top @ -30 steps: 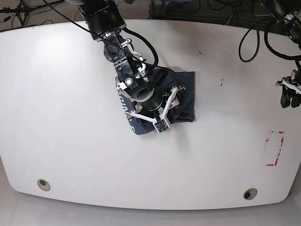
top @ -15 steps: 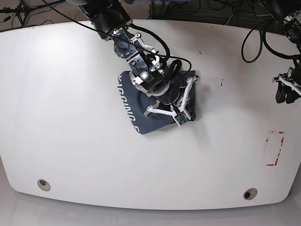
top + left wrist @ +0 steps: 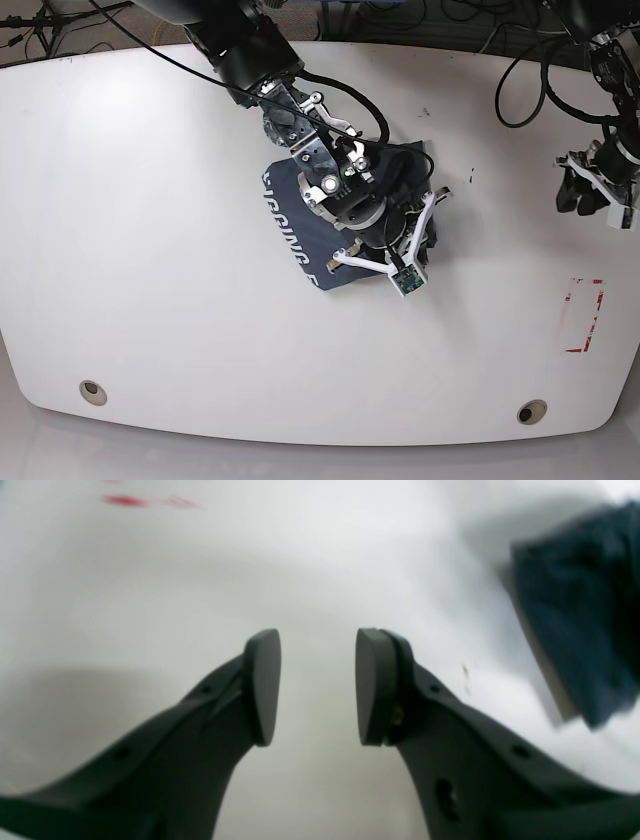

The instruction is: Fold the T-shirt properly

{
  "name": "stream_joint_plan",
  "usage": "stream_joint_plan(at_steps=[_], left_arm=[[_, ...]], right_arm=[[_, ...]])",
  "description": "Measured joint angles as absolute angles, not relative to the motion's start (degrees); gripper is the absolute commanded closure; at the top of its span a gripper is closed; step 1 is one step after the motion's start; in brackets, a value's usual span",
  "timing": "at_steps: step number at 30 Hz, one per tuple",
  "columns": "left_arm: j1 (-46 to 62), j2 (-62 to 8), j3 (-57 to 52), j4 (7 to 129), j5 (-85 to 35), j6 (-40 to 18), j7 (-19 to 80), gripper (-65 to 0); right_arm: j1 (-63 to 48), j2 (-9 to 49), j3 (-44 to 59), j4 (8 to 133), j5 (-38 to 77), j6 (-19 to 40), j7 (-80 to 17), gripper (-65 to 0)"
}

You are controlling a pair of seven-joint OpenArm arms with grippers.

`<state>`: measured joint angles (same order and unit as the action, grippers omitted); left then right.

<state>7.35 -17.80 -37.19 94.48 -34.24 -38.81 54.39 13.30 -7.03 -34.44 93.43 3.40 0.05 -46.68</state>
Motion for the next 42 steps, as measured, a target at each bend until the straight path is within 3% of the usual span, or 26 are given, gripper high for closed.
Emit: stream_joint_plan(at_steps=[4, 6, 14, 19, 29, 35, 42], left_arm=[[7.6, -17.1, -32.8, 94.4, -32.3, -38.9, 54.6, -23.3], [7.4, -16.1, -31.6, 94.4, -32.2, -38.9, 54.4, -23.3], [7.5, -12.5, -28.6, 94.4, -30.0, -38.8, 54.4, -23.3], [7.4, -11.1, -26.6, 94.4, -28.6, -38.9, 54.4, -23.3], [7.7, -10.9, -20.9, 96.8, -27.7, -38.9, 54.4, -23.3], [6.0, -10.6, -19.7, 101.9, -28.3, -38.9, 54.5, -23.3], [0.3, -10.5, -22.0, 103.0, -28.3, -38.7, 54.2, -23.3]], right_arm=[[13.5, -8.0, -34.9, 91.1, 3.7, 0.2, -46.1, -1.9], [13.5, -8.1, -35.7, 89.9, 3.6, 0.2, -46.1, -6.5], [15.4, -8.0, -38.0, 86.5, 4.6, 0.3, -45.3, -35.4], [16.0, -8.3, -37.9, 86.5, 4.4, 0.2, -39.8, -49.5], [11.1, -7.6, -34.2, 99.2, 4.7, 0.4, -43.1, -50.7], [4.1, -1.6, -31.0, 110.1, 4.3, 0.9, -43.2, -50.7], [-2.2, 2.3, -31.0, 112.0, 3.7, 0.3, -44.2, -47.7]])
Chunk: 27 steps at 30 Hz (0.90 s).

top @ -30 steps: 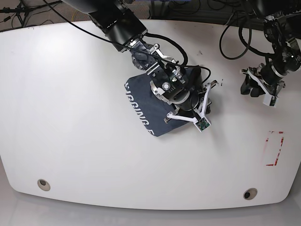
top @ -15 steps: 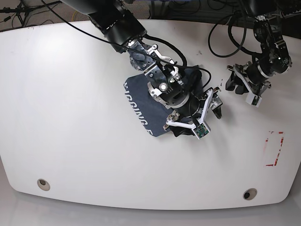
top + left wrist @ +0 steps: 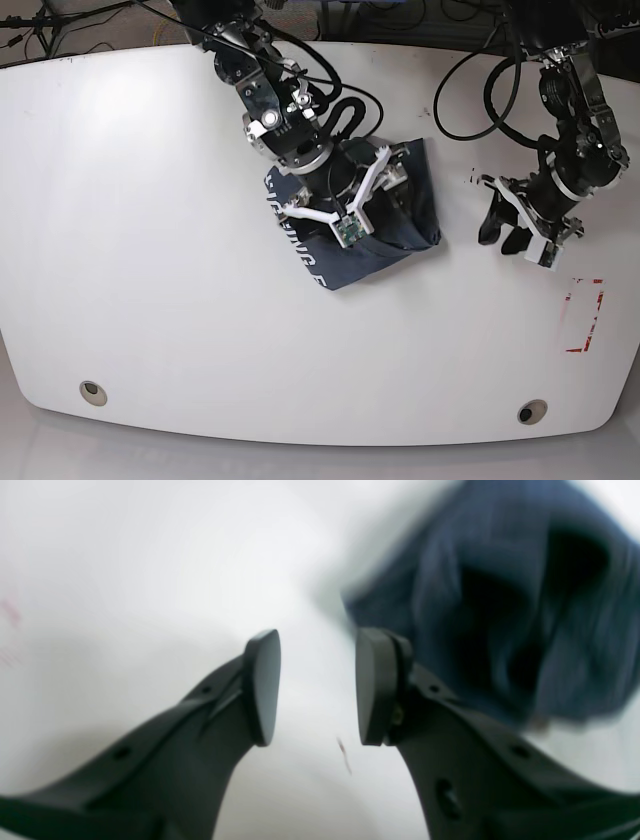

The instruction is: Fold the T-shirt properly

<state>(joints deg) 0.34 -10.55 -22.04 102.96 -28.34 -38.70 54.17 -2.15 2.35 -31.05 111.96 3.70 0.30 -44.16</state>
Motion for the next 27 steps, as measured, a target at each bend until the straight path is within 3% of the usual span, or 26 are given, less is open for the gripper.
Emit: stream_joint_plan(at_steps=[4, 6, 10, 12, 15, 18, 22, 27], left_arm=[[0.1, -9.0, -22.7, 105.0, -28.8, -38.6, 54.5, -23.3], [0.4, -7.6, -22.4, 105.9, -31.2, -38.6, 54.7, -23.3], [1.1, -5.1, -20.5, 106.4, -35.6, -38.7, 54.4, -23.2], [2.2, -4.3, -18.9, 106.5, -37.7, -38.7, 54.4, -23.1], [4.3, -4.2, -16.3, 106.5, -39.2, -38.8, 54.5, -22.6], [6.4, -4.0, -12.9, 106.5, -39.0, -38.2, 55.0, -17.9], [8.1, -3.0, -10.1, 106.3, -39.2, -38.2, 54.7, -13.6], [10.4, -2.7, -6.8, 106.3, -39.4, -38.2, 54.6, -13.9]], right_arm=[[-3.3, 5.1, -29.1, 112.1, 5.5, 1.5, -43.7, -37.1], [-3.7, 5.9, -26.4, 112.1, 4.8, 1.4, -43.7, -27.1], [-3.4, 7.3, -21.7, 112.3, 4.2, 0.8, -44.1, -13.0], [-2.5, 7.3, -19.8, 112.4, 3.5, 0.2, -44.0, -9.4], [0.0, 7.1, -18.6, 111.8, 4.4, 3.3, -44.0, -8.9], [3.4, 6.5, -18.3, 108.9, 4.4, 7.8, -43.1, -8.7], [7.1, 6.0, -18.7, 102.7, 4.3, 9.5, -43.0, -8.4], [11.0, 5.2, -19.7, 93.7, 2.7, 9.0, -40.7, -8.2]])
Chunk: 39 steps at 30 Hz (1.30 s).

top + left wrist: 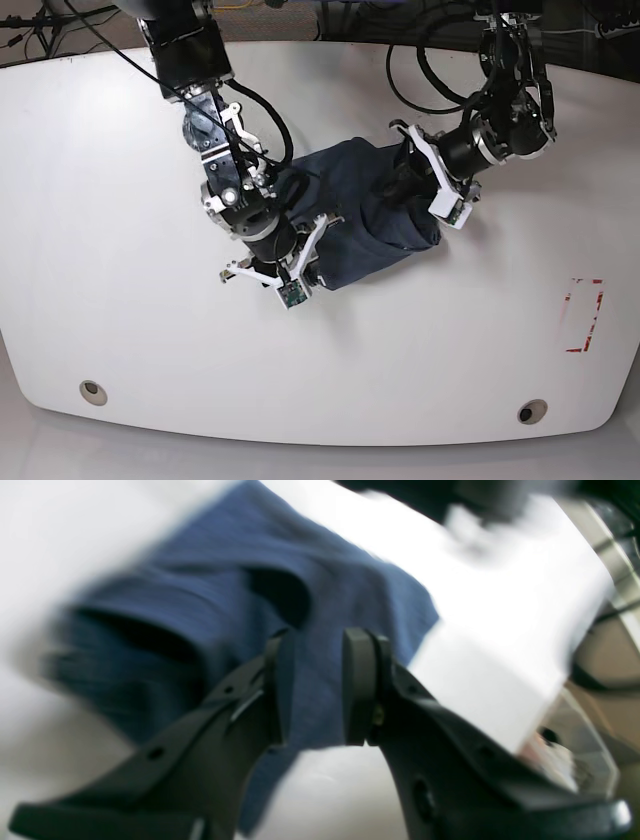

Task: Fold the T-shirt properly
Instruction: 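Grasp the bundle with both grippers and pull it apart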

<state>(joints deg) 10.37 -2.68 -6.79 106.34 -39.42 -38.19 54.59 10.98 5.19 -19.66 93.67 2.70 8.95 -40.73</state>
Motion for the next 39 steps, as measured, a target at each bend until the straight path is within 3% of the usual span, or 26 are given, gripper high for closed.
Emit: stream_joint_plan(at_steps=[7, 15, 24, 31, 39], left_arm=[[11.7, -2.4, -1.4, 106.2, -39.1, -38.2, 54.8, -13.9], [8.5, -2.5, -0.7, 99.0, -34.6, -35.4, 54.7, -13.9], [0.5, -4.5, -0.5, 86.2, -31.2, -35.6, 54.4, -13.9], [-6.5, -6.2, -0.4, 77.9, -28.7, -35.8, 53.4, -13.9], [-13.2, -7.4, -0.3, 73.4, -27.1, -35.6, 54.1, -13.9]], right_arm=[[14.6, 4.1, -24.2, 80.9, 4.2, 9.6, -27.9, -8.4], [15.8, 5.5, -23.9, 70.3, 4.3, 9.7, -21.2, -8.2], [12.3, 9.6, -23.0, 72.1, 4.8, 9.5, -18.2, -8.1], [5.4, 10.6, -15.2, 78.1, 4.8, 9.9, -18.2, -8.6], [-2.1, 10.4, -10.4, 87.6, 4.6, 9.2, -24.6, -8.6]])
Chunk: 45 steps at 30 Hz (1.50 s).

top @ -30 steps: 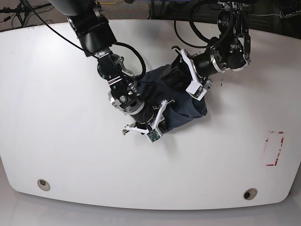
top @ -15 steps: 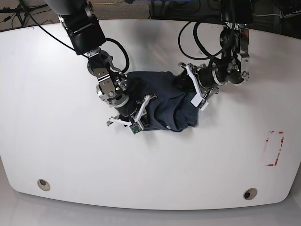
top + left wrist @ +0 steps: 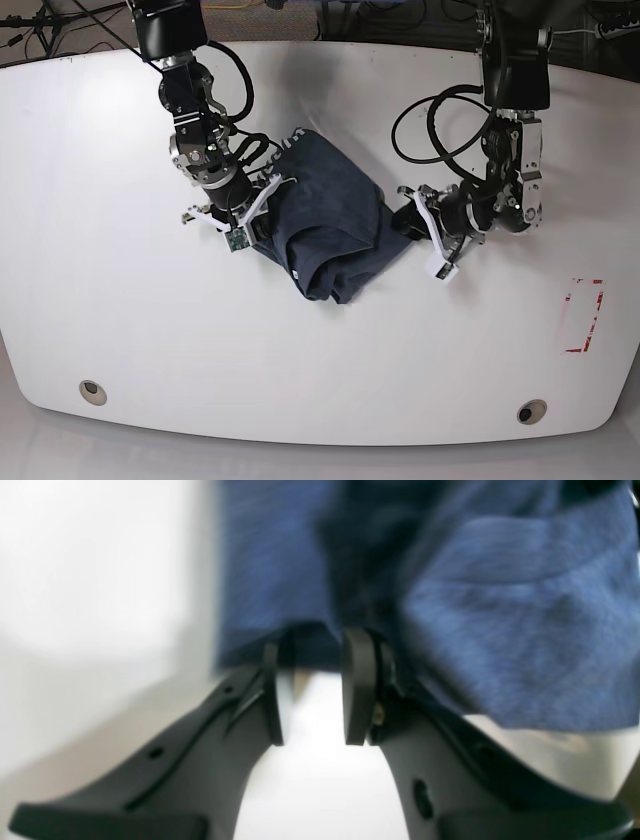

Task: Fold the T-shirt properly
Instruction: 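Grasp the bundle with both grippers and pull it apart, then regrip the navy bundle's sides with both grippers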

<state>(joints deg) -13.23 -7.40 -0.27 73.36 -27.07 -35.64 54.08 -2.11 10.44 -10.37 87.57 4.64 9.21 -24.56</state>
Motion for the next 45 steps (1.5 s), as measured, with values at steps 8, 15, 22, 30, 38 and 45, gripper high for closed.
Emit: stream_joint_plan(at_steps=[8, 15, 22, 30, 38, 45], left_arm=[[-19.3, -7.9, -0.5, 73.2, -26.9, -35.4, 54.4, -13.9], [-19.9, -7.6, -0.5, 77.8, -27.3, -35.7, 58.8, -13.9], [-12.0, -7.2, -1.0, 92.0, -27.3, -35.6, 60.7, -13.9], [1.3, -3.8, -0.1, 101.4, -27.5, -35.9, 62.2, -13.9], [5.6, -1.2, -0.1, 99.9, -27.4, -35.8, 61.1, -13.9], [3.1, -1.6, 0.1, 89.0, -27.4, -35.6, 54.3, -13.9]], right_arm=[[-8.6, 7.7, -9.5, 98.6, 3.4, 8.7, -32.4, -8.6], [-8.2, 5.7, -8.8, 110.1, 4.2, 9.3, -40.9, -8.7], [-5.6, 7.3, -8.5, 109.5, 3.9, 9.0, -45.3, -8.7], [-1.5, 8.6, -8.7, 96.8, 3.5, 9.3, -40.4, -8.2], [-3.9, 9.8, -8.7, 92.4, 3.6, 9.2, -34.7, -8.2], [-10.6, 8.8, -8.7, 96.5, 3.6, 8.9, -34.5, -8.2]])
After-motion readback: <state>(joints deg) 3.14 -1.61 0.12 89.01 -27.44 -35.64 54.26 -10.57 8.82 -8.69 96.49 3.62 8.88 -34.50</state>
